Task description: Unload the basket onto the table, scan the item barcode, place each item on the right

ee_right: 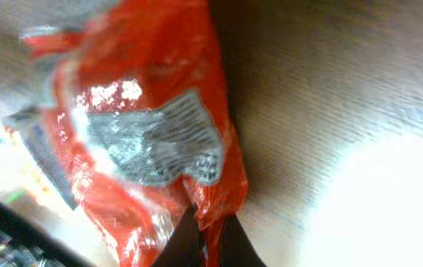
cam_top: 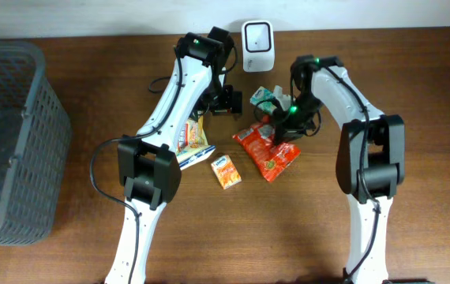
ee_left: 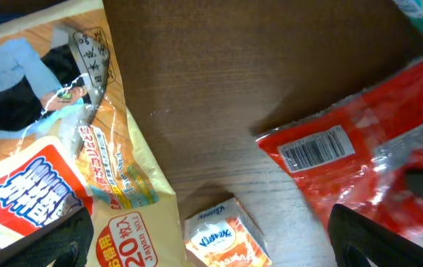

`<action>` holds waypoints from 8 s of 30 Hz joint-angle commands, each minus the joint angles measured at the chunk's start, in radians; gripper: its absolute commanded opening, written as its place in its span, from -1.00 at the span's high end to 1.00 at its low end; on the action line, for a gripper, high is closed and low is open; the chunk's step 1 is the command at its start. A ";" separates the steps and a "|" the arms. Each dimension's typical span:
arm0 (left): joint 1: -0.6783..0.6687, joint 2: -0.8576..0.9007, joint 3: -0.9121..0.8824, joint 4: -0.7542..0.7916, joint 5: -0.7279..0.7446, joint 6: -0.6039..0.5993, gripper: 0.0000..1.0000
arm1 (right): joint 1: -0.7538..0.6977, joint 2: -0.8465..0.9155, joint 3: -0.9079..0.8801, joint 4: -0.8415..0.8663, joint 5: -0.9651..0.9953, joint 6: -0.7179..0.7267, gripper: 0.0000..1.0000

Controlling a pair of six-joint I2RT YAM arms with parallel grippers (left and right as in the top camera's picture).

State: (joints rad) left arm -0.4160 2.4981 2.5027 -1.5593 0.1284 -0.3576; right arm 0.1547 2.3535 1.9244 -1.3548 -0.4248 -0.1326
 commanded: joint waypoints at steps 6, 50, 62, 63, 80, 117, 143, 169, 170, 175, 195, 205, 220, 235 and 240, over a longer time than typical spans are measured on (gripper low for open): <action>-0.003 0.010 0.000 -0.001 0.006 0.019 -0.99 | 0.031 -0.134 0.288 -0.290 0.557 0.504 0.92; -0.395 0.236 0.000 0.510 0.163 -0.075 0.35 | -0.398 -0.169 0.431 -0.332 0.299 0.286 -0.97; -0.306 0.239 0.481 -0.023 -0.663 -0.074 1.00 | -0.398 -0.169 0.431 -0.332 0.299 0.286 -0.97; -0.300 0.239 0.525 -0.072 -0.792 -0.074 1.00 | -0.398 -0.169 0.431 -0.332 0.299 0.286 -0.98; -0.269 0.459 0.526 -0.129 -1.172 -0.108 0.94 | -0.398 -0.169 0.431 -0.332 0.299 0.286 -0.97; 0.138 0.222 0.519 -0.129 -0.071 0.074 -0.40 | 0.023 0.028 0.162 0.246 -0.182 0.260 -0.82; 0.137 0.223 0.519 -0.129 -0.072 0.075 -0.49 | 0.128 -0.270 0.113 0.093 0.606 0.381 0.92; -0.090 0.225 -0.002 0.277 0.290 0.056 0.69 | -0.179 -0.071 -0.303 0.584 -0.199 0.080 0.15; -0.089 0.225 -0.002 0.278 0.244 0.056 0.73 | -0.183 -0.071 -0.302 0.571 -0.195 0.080 0.64; -0.070 0.224 0.007 0.245 0.129 0.057 0.94 | -0.190 -0.131 -0.088 0.293 -0.038 0.080 0.92; -0.051 0.222 0.162 0.081 0.301 0.165 0.92 | -0.386 -0.071 0.071 0.262 0.159 0.170 -0.58; -0.082 0.222 0.162 0.128 0.295 0.161 0.91 | -0.171 0.039 0.071 0.082 -0.046 0.054 -0.40; -0.152 0.291 0.162 0.602 0.274 0.116 0.81 | -0.247 0.035 0.071 0.315 -0.061 0.220 -0.62; -0.112 0.369 0.162 0.222 0.321 0.082 1.00 | -0.146 0.040 0.039 0.191 -0.129 0.192 -0.16; -0.051 0.369 0.237 0.151 0.320 0.082 0.74 | -0.148 0.035 0.041 0.176 -0.121 0.193 0.92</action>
State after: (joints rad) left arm -0.5049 2.7991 2.7186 -1.3769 0.5411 -0.2741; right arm 0.0082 2.3901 1.9720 -1.1744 -0.5667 0.0681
